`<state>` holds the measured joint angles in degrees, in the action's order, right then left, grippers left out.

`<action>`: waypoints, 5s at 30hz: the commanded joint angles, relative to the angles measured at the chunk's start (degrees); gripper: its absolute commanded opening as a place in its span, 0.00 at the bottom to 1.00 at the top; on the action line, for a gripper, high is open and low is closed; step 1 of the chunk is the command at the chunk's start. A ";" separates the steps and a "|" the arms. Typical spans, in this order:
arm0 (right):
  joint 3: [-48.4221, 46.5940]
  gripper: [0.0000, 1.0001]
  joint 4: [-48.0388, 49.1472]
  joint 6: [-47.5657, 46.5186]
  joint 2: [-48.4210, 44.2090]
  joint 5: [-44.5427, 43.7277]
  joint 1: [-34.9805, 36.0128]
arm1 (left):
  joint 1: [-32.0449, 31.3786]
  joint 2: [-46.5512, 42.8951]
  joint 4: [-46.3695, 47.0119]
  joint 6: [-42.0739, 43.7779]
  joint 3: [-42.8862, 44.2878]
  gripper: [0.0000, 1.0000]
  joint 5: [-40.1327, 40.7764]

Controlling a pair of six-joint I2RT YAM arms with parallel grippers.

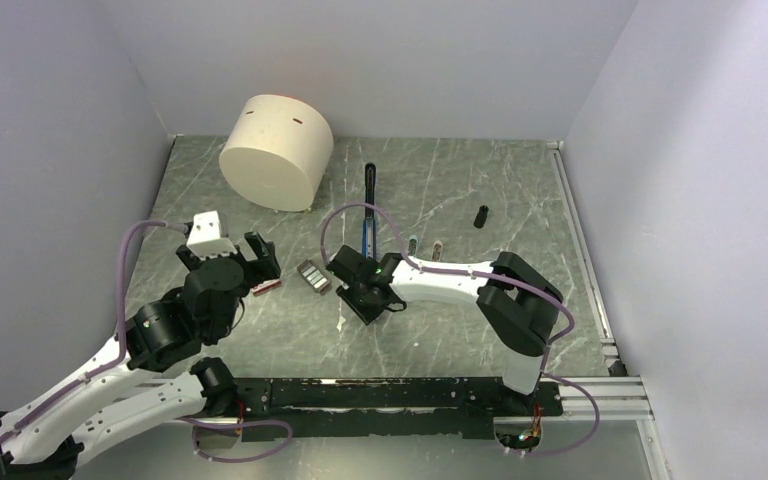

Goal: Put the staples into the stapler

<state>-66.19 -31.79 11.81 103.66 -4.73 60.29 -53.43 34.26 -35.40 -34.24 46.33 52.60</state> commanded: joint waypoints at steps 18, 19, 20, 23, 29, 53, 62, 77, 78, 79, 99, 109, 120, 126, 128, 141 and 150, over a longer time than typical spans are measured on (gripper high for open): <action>-1.01 0.53 -0.66 2.03 -0.21 -2.60 1.06 | -0.13 0.62 1.58 1.29 1.05 0.96 -1.07; -0.82 0.55 -0.34 2.98 -0.76 -3.08 1.06 | -0.14 0.70 1.64 1.28 1.05 0.96 -1.14; -0.51 0.55 0.24 4.17 -1.41 -3.66 1.06 | -0.11 0.72 1.65 1.35 1.05 0.96 -1.18; 0.98 0.57 2.86 8.39 -3.68 -6.86 1.17 | -0.18 0.81 1.89 1.42 0.97 0.95 -1.24; 2.68 0.57 4.20 17.45 -5.11 -15.34 1.24 | -0.18 0.77 1.57 1.23 1.06 0.95 -0.72; 5.19 0.43 3.21 20.27 -2.20 -15.88 2.57 | -0.18 0.55 2.17 1.02 0.77 0.95 -0.84; 6.40 0.49 4.15 20.14 -2.31 -13.81 2.72 | -0.17 0.46 1.68 0.76 0.78 0.95 -0.95; 9.83 0.39 3.27 21.38 -4.83 -12.29 2.79 | -0.15 0.28 1.65 0.67 0.78 0.95 -0.98; 9.89 0.39 3.36 21.55 -4.93 -12.07 2.76 | -0.18 0.24 1.57 0.70 0.78 0.95 -0.96; 10.01 0.41 3.52 21.38 -5.08 -11.74 2.77 | -0.12 0.21 1.56 0.69 0.78 0.95 -0.90; 11.62 0.31 3.78 22.32 -7.19 -10.96 2.57 | -0.13 0.02 1.49 0.70 0.70 0.95 -1.09; 9.77 0.40 4.58 22.87 -5.97 -11.99 2.54 | -0.17 -0.07 1.46 0.61 0.74 0.95 -0.86; 7.66 0.36 3.51 24.22 -3.55 -12.34 2.48 | -0.18 -0.25 1.54 0.49 0.70 0.95 -0.55; 7.61 0.29 3.21 24.74 -3.02 -13.24 2.37 | -0.16 -0.16 1.56 0.62 0.70 0.95 -0.65; 7.66 0.26 3.00 24.86 -3.02 -13.48 2.32 | -0.18 -0.16 1.56 0.64 0.70 0.95 -0.64; 6.41 0.22 6.09 25.19 -9.29 -20.84 0.72 | -0.18 -0.61 1.52 0.23 0.78 0.93 -0.77; 1.15 0.22 13.88 25.48 -8.83 -28.01 -3.88 | -0.14 -2.09 2.09 0.22 0.26 0.94 -1.09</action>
<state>-62.24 -22.92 36.21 94.54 -26.61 58.04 -53.43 32.67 -34.96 -33.85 46.33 52.16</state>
